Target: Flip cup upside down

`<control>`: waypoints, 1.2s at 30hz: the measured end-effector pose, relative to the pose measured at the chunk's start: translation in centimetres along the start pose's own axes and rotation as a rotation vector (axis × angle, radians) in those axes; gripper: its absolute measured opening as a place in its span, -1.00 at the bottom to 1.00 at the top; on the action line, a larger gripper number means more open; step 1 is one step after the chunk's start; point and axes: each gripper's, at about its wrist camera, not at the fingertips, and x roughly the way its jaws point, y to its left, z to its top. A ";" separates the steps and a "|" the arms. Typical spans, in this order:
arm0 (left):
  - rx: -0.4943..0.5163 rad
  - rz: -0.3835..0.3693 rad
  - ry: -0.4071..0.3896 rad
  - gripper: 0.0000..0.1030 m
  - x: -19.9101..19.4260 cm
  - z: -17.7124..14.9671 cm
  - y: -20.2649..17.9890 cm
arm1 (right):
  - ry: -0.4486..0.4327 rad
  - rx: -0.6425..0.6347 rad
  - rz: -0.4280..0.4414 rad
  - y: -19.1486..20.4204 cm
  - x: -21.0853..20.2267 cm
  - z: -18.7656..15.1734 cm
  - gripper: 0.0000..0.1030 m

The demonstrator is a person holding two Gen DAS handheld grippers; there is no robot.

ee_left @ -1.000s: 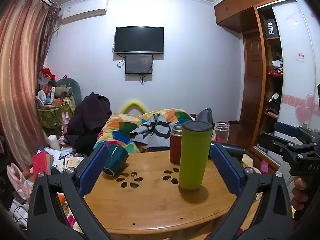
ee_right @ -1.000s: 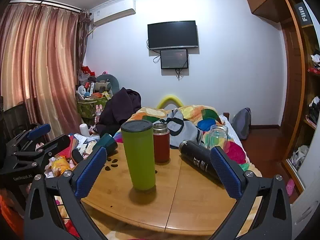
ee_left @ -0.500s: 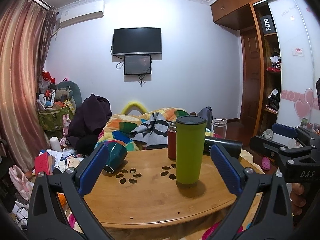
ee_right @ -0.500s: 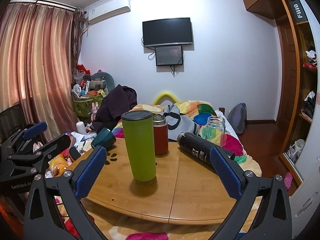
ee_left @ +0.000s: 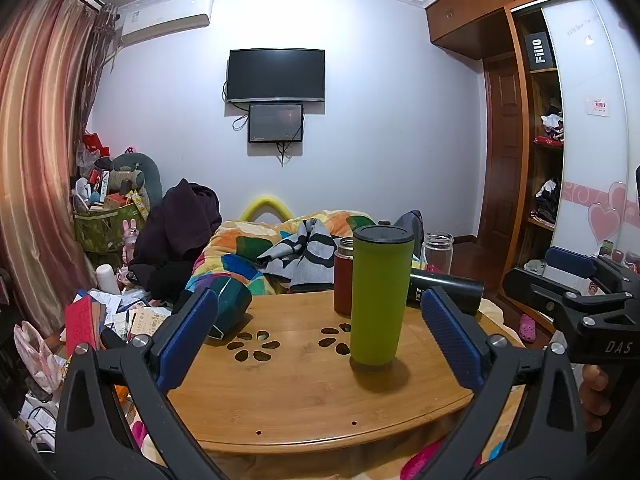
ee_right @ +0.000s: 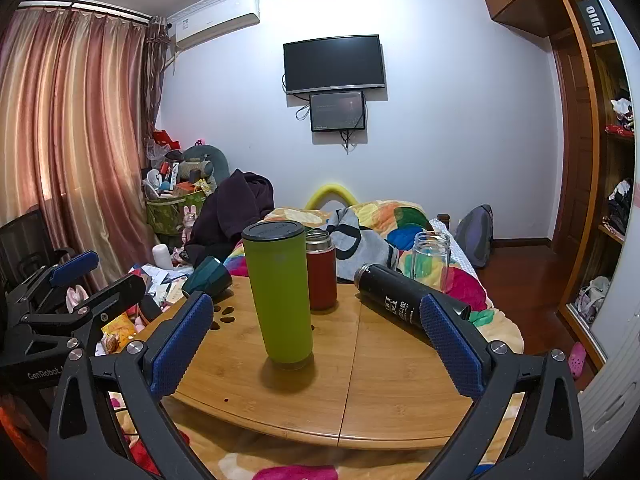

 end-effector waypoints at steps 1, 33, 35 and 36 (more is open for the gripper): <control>0.000 -0.001 0.000 1.00 0.1 0.0 -0.1 | 0.000 0.001 0.000 0.0 0.0 0.0 1.00; -0.008 -0.037 0.013 1.00 0.2 0.0 -0.3 | -0.002 0.001 0.000 0.2 0.0 -0.1 1.00; -0.009 -0.042 0.013 1.00 0.2 0.0 -0.3 | -0.001 0.004 0.000 0.1 0.0 0.0 1.00; -0.010 -0.044 0.012 1.00 0.2 0.0 -0.3 | -0.001 0.003 0.001 0.1 0.0 -0.1 1.00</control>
